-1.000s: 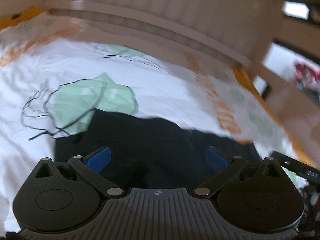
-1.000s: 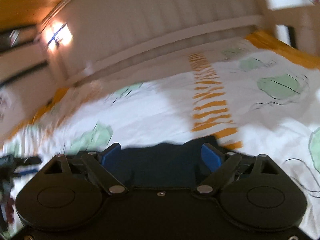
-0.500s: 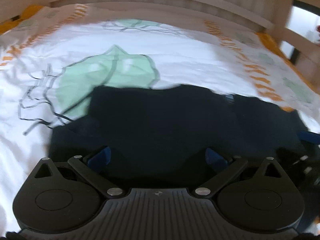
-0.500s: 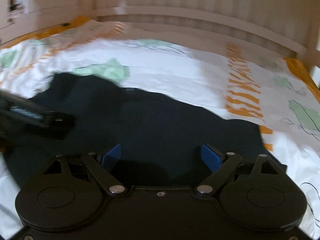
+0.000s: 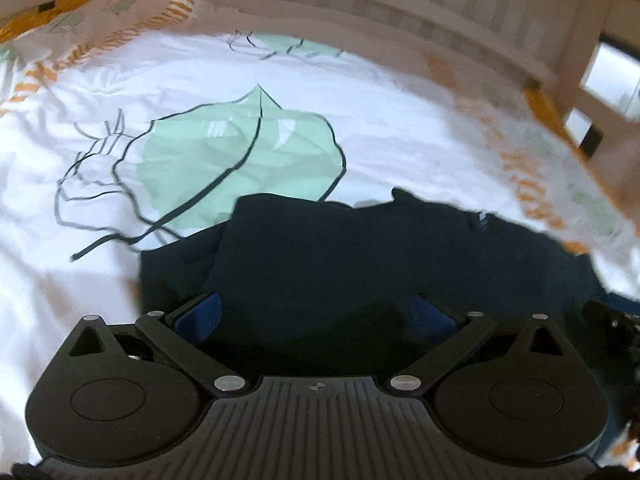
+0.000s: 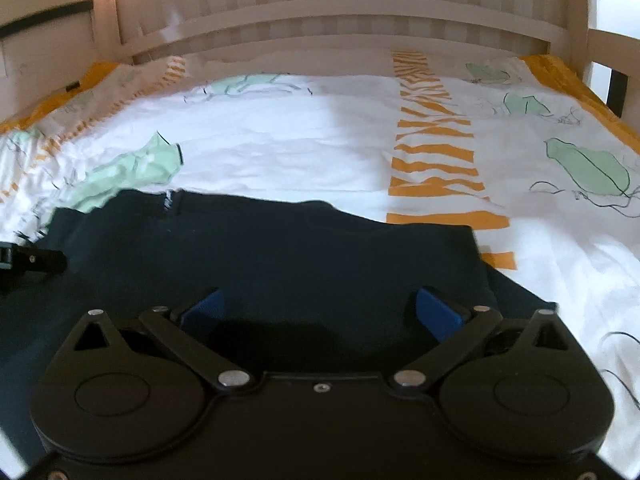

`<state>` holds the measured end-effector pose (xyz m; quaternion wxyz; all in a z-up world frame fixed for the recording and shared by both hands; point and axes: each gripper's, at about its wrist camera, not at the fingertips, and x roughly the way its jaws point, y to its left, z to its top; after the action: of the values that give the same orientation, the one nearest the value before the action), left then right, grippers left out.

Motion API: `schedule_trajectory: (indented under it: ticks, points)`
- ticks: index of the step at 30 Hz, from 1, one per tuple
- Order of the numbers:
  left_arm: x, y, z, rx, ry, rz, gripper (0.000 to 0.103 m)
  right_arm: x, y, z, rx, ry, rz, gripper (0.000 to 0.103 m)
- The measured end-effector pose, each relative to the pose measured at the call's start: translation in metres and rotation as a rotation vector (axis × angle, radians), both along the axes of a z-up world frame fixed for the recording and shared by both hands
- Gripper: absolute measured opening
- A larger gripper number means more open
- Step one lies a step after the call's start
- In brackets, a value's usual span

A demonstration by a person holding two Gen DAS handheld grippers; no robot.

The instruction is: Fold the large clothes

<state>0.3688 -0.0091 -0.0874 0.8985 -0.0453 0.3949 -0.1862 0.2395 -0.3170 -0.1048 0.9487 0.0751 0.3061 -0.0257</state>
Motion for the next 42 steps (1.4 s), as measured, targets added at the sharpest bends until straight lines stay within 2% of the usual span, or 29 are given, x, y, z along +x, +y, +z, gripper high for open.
schedule_trajectory:
  ticks: [5,12,15,19,25,30,35,40,41,42]
  points:
    - [-0.02,0.046,0.012,-0.082,-0.004,0.042,0.103,-0.053,-0.035,0.012,0.059,-0.044,-0.029,0.102]
    - [-0.032,0.078,0.003,-0.078,0.087,0.032,0.103,-0.094,-0.084,-0.001,0.225,0.043,-0.091,0.102]
    - [-0.035,0.085,-0.008,-0.097,0.128,0.046,0.103,-0.096,-0.089,-0.013,0.325,0.075,-0.051,0.102]
    - [-0.026,0.082,-0.021,-0.135,0.184,0.046,0.103,-0.085,-0.087,-0.023,0.382,0.075,-0.001,0.103]
    - [-0.014,0.071,-0.026,-0.168,0.193,0.018,0.103,-0.067,-0.091,-0.03,0.493,0.051,0.024,0.103]
    - [-0.005,0.052,-0.025,-0.218,0.184,-0.054,0.103,-0.059,-0.09,-0.035,0.513,0.039,0.042,0.103]
    - [-0.006,0.037,-0.026,-0.208,0.155,-0.069,0.102,-0.052,-0.09,-0.037,0.526,0.027,0.057,0.103]
    - [-0.016,0.051,-0.024,-0.313,0.179,-0.073,0.1,-0.053,-0.09,-0.038,0.55,0.01,0.067,0.102]
    - [-0.019,0.054,-0.023,-0.328,0.185,-0.068,0.094,-0.055,-0.09,-0.038,0.548,0.011,0.071,0.1]
    - [-0.02,0.056,-0.021,-0.322,0.187,-0.056,0.089,-0.057,-0.089,-0.037,0.537,0.019,0.061,0.089]
